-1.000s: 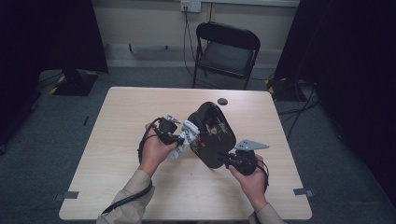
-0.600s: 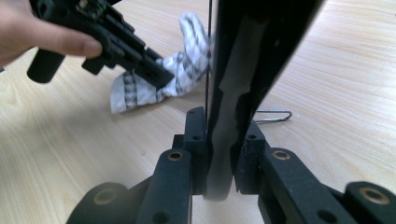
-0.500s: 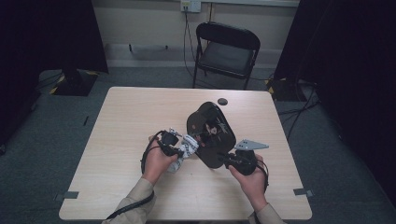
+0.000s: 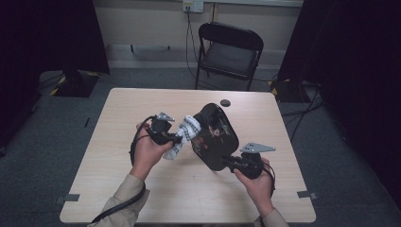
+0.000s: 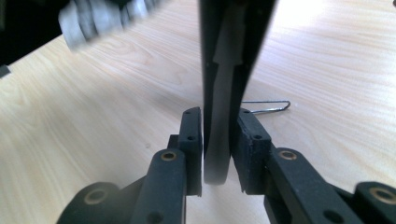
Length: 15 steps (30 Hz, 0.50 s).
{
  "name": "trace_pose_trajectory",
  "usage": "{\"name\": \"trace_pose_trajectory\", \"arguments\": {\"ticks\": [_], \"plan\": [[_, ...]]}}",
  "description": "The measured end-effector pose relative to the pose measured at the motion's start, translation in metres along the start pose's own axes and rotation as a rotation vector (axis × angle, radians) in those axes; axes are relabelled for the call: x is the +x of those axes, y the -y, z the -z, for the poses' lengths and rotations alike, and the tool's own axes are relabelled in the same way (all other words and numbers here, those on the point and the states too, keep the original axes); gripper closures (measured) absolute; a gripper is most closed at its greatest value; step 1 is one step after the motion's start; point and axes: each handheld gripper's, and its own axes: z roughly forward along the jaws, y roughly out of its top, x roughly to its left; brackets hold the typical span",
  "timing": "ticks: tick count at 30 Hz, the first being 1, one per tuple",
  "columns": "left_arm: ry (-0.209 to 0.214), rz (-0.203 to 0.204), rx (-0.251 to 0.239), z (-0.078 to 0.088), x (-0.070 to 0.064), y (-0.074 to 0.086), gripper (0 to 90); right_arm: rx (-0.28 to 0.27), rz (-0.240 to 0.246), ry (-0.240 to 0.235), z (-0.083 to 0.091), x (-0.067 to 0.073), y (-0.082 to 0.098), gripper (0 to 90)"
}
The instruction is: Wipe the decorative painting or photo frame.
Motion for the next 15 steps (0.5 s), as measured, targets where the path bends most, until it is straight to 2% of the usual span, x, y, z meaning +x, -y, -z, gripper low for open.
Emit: {"name": "trace_pose_trajectory", "arguments": {"ticks": [4,8,11,15], "plan": [[-0.002,-0.030,-0.059,0.020,-0.008,-0.030,78.0,0.004,-0.007,0.003,0.000,0.000,0.000,78.4],[0.008,-0.070,-0.067,0.021,-0.019,-0.050,78.1,0.009,-0.003,0.011,0.000,0.002,0.000,78.7],[0.005,-0.082,-0.050,0.013,-0.024,-0.052,78.0,0.015,0.001,0.009,-0.001,0.003,-0.001,78.8],[0.016,-0.086,-0.025,0.002,-0.025,-0.046,78.1,0.021,0.003,0.008,-0.001,0.003,-0.002,78.9]]}}
